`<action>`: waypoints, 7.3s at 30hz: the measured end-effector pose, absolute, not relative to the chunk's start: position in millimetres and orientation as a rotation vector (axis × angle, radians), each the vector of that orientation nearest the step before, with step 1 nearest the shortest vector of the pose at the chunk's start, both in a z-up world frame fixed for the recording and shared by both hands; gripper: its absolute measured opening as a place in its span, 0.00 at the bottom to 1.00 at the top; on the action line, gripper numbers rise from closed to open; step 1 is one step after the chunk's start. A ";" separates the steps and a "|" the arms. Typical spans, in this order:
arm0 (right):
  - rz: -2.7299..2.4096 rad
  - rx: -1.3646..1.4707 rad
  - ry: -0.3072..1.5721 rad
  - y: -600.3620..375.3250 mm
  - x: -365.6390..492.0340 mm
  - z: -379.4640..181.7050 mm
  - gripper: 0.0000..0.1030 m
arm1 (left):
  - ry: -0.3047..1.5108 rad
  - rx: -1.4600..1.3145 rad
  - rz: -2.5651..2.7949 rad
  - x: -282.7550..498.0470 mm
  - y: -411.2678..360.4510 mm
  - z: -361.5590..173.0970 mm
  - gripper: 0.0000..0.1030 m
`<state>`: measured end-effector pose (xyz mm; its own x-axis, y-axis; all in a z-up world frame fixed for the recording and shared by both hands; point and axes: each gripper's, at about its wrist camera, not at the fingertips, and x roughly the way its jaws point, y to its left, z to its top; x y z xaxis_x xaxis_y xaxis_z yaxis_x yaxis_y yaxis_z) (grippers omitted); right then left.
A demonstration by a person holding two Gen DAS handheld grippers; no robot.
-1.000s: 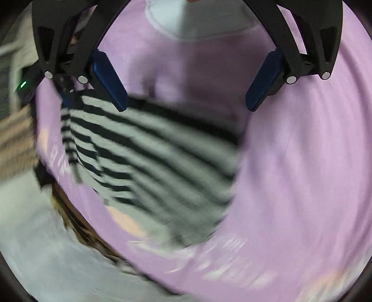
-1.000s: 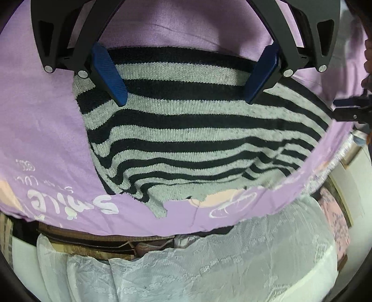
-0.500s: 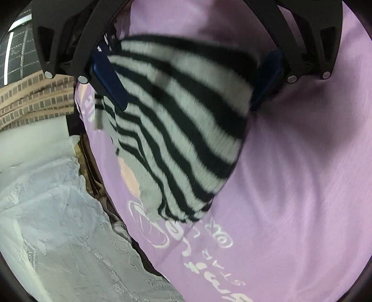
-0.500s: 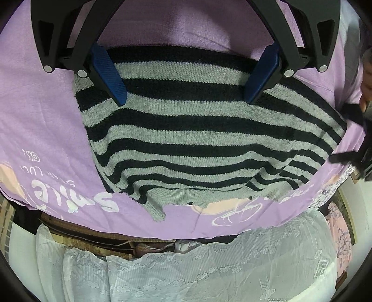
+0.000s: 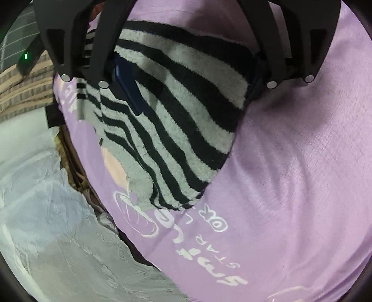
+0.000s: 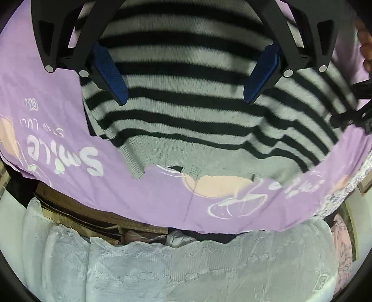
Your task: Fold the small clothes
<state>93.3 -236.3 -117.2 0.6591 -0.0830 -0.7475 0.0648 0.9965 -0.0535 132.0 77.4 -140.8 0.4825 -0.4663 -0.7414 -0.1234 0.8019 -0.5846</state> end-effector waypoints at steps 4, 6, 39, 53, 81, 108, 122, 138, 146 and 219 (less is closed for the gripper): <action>-0.046 -0.023 0.810 -243.0 86.2 -142.5 0.97 | 1.065 -0.629 -0.189 129.9 86.3 -147.0 0.50; -0.047 -0.027 0.803 -241.4 85.2 -144.2 0.97 | 1.072 -0.628 -0.195 130.6 90.5 -145.8 0.43; 0.423 0.460 1.092 -187.6 175.8 -72.2 0.94 | 0.802 -0.071 -0.208 91.4 23.8 -67.4 0.21; 0.572 0.275 1.331 -107.9 228.0 -54.8 0.83 | 0.683 0.217 -0.292 55.8 -37.5 -57.8 0.20; 0.525 0.461 1.126 -318.8 168.2 -33.7 0.15 | 0.625 0.301 -0.528 10.8 -185.6 -24.1 0.16; 0.435 0.784 1.133 -469.4 131.9 -130.3 0.11 | 0.796 0.467 -0.771 -13.5 -306.6 -82.5 0.17; 0.528 0.805 1.167 -417.1 144.7 -128.0 0.58 | 0.725 0.175 -0.262 44.7 -134.2 -11.9 0.38; 0.416 0.742 1.046 -435.2 137.3 -101.6 0.14 | 0.860 0.168 -0.241 75.2 -152.9 -59.3 0.34; 0.299 0.842 1.095 -460.6 128.8 -165.5 0.26 | 0.796 0.443 -0.214 68.6 -205.9 -86.4 0.38; 0.247 0.245 0.967 -359.3 139.0 -106.0 0.69 | 0.962 0.094 -0.224 135.6 -164.1 -81.6 0.96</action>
<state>139.0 -359.3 -106.0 0.5443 0.3139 -0.7779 -0.0969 0.9447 0.3134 135.6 -164.1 -81.6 0.5507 -0.1474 -0.8216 0.2303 0.9729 -0.0201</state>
